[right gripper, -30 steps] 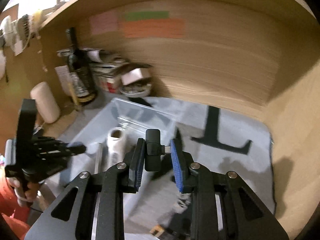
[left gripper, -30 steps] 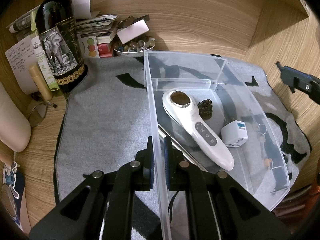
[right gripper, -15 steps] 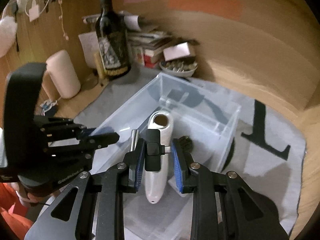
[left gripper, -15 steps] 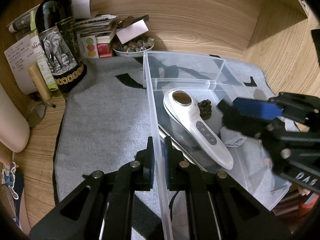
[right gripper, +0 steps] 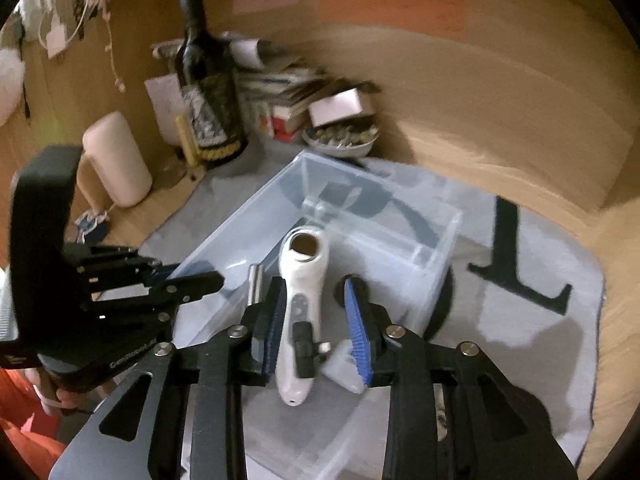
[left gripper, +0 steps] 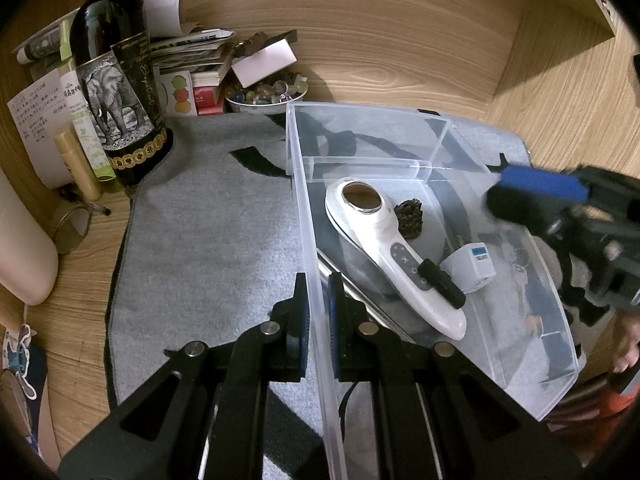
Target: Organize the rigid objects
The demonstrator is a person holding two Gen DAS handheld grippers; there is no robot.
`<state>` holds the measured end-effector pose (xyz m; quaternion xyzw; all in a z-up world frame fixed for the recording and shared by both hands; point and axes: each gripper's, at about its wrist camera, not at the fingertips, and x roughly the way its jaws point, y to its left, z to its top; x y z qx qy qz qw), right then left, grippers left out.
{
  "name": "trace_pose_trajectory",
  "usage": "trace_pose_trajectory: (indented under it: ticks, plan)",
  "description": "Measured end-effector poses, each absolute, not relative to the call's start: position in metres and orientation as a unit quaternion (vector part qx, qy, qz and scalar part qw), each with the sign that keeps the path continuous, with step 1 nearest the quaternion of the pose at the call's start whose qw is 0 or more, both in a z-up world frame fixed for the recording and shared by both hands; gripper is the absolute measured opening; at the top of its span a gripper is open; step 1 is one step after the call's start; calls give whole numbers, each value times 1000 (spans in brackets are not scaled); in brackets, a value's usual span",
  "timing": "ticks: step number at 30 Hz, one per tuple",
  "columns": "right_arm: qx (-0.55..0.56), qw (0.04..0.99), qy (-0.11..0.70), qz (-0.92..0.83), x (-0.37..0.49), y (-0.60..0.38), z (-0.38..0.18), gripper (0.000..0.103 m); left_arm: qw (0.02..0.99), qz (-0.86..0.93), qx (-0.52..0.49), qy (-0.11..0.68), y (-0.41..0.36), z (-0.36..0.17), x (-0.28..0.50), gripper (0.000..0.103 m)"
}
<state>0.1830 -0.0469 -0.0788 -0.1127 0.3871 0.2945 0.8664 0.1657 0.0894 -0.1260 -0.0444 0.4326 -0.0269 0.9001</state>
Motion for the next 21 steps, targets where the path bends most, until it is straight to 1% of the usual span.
trace_pose_trajectory:
  ticks: [5, 7, 10, 13, 21]
  plan:
    - [-101, 886, 367, 264, 181, -74, -61, 36, 900, -27, -44, 433, 89, -126, 166, 8]
    - [-97, 893, 362, 248, 179, -86, -57, 40, 900, -26, -43, 433, 89, -126, 166, 8]
    - [-92, 901, 363, 221, 176, -107, -57, 45, 900, -24, -42, 433, 88, -126, 165, 8]
    - [-87, 901, 376, 200, 175, -122, -66, 45, 900, -23, -41, 433, 87, -126, 165, 8]
    - [-83, 876, 441, 176, 176, -142, -121, 45, 900, -20, -39, 434, 86, -126, 165, 8]
